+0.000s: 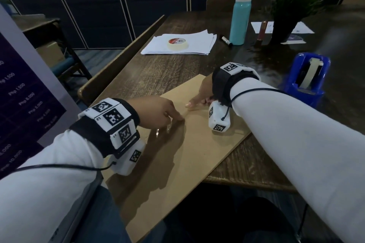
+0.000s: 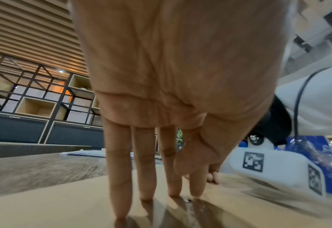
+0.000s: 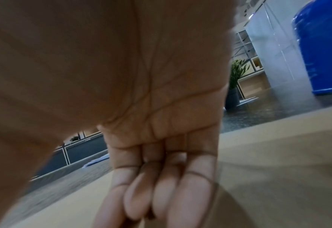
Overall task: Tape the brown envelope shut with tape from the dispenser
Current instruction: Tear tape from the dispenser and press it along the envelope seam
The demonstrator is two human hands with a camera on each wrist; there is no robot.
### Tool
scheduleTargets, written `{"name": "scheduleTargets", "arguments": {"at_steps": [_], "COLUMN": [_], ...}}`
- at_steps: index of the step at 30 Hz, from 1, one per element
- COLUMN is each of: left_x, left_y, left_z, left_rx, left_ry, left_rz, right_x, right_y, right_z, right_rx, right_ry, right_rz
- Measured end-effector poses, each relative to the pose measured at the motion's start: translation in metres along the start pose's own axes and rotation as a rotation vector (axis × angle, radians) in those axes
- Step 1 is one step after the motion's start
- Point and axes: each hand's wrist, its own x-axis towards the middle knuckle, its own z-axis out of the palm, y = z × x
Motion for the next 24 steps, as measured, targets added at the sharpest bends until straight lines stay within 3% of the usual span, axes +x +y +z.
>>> {"name": "scheduleTargets", "arguments": {"at_steps": [7, 11, 24], "left_x": [0.000, 0.007, 0.009], "left_y": [0.008, 0.010, 0.016], "left_z": [0.000, 0.000, -0.001], "left_rx": [0.117, 0.157, 0.212], "left_ry": [-0.029, -0.044, -0.044], "left_rz": [-0.006, -0.011, -0.027], "right_x": [0.008, 0.007, 0.001], "right_y": [-0.015, -0.016, 0.007], "right_z": [0.002, 0.003, 0.002], "right_rx": [-0.148, -0.214, -0.049], "right_ry": [0.105, 0.092, 0.051], "right_rz": [0.061, 0.062, -0.060]}}
